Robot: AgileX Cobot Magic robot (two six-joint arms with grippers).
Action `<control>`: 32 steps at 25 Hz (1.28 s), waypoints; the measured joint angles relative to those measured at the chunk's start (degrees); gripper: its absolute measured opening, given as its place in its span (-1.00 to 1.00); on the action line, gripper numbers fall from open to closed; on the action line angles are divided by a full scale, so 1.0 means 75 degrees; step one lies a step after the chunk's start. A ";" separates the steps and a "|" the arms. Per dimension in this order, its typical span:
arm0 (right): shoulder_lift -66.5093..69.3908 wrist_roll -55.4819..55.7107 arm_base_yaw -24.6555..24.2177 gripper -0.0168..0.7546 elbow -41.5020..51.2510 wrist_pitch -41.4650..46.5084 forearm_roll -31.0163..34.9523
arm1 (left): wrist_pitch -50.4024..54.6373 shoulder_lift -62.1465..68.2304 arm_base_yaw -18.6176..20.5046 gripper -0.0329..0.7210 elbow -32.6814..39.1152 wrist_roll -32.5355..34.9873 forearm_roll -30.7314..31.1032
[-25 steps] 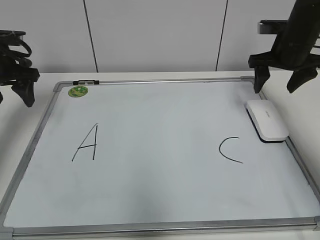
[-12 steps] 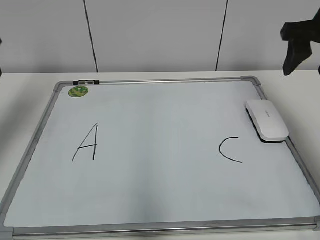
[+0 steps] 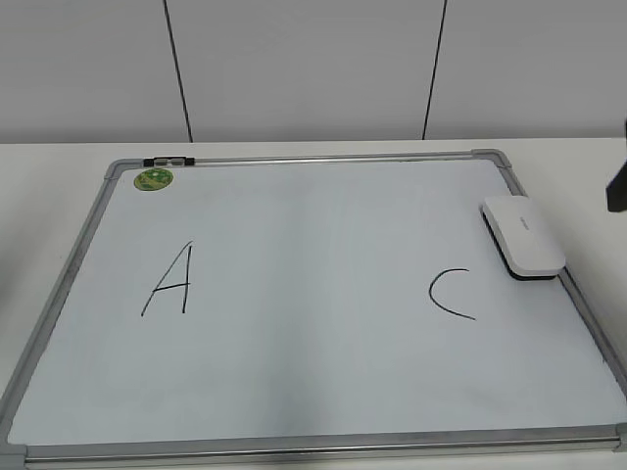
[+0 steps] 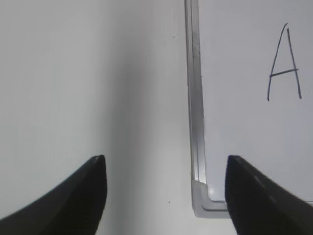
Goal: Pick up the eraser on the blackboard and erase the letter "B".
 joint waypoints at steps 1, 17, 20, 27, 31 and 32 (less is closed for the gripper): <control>-0.0366 -0.0017 0.0000 0.43 0.0343 -0.0093 0.0010 | -0.0036 -0.0373 0.0000 0.55 0.0252 0.0000 0.0000; -0.5978 -0.0065 0.0000 0.43 0.3436 0.0819 0.0049 | 0.1214 -0.6156 -0.1069 0.54 0.2876 -0.0247 0.0180; -0.6946 -0.0220 0.0000 0.43 0.3756 0.0966 0.0049 | 0.1380 -0.7152 -0.1069 0.54 0.3018 -0.0247 0.0114; -0.8220 -0.0746 0.0000 0.43 0.4135 0.1109 0.0035 | 0.1259 -0.8012 -0.1069 0.54 0.3125 -0.0243 0.0056; -0.8263 -0.0903 0.0000 0.43 0.4135 0.1109 0.0008 | 0.1132 -0.8012 -0.1080 0.51 0.3217 -0.0211 0.0056; -0.8263 -0.0952 0.0000 0.43 0.4135 0.1109 0.0008 | 0.1110 -0.8012 -0.1080 0.50 0.3217 -0.0213 0.0056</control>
